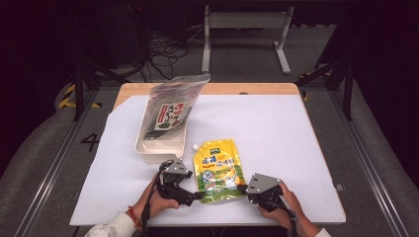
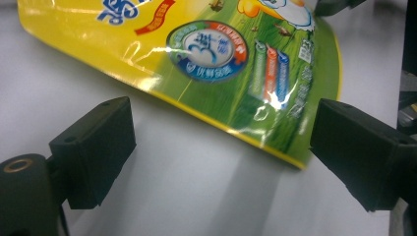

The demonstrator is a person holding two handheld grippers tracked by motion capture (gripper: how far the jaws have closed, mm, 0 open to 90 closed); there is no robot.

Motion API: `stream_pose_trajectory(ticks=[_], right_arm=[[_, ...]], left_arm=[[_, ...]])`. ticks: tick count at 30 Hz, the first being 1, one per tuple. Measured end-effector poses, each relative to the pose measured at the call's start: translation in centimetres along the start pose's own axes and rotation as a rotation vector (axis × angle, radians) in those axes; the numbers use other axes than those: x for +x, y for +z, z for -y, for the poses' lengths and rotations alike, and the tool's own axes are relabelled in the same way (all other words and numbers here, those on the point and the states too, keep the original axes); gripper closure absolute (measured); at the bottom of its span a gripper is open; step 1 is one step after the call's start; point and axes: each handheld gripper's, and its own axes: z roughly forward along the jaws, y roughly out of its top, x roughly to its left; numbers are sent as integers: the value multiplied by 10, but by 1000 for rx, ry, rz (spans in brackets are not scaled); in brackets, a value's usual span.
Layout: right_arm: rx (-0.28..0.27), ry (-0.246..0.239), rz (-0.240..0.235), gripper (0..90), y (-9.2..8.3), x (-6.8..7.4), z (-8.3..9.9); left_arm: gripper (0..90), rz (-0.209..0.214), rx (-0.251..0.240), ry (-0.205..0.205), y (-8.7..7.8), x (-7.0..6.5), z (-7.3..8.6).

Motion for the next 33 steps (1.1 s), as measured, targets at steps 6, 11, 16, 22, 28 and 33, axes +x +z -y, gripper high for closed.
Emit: stream_pose_trajectory(ticks=[6, 11, 16, 22, 28, 33], right_arm=[[21, 37, -9, 900, 3, -3, 6], [12, 46, -18, 900, 3, -4, 7], [15, 25, -16, 900, 3, -3, 7], [6, 23, -21, 900, 4, -4, 8], [-22, 17, -65, 900, 6, -3, 8], [-14, -12, -64, 900, 6, 0, 6]], left_arm=[[85, 17, -12, -27, 6, 3, -6], [80, 44, -23, -74, 10, 8, -11], [78, 82, -44, -129, 15, 13, -17], [119, 79, -60, -160, 24, 13, -25], [326, 43, -66, -149, 32, 13, -33], [629, 36, -102, -140, 30, 14, -34]])
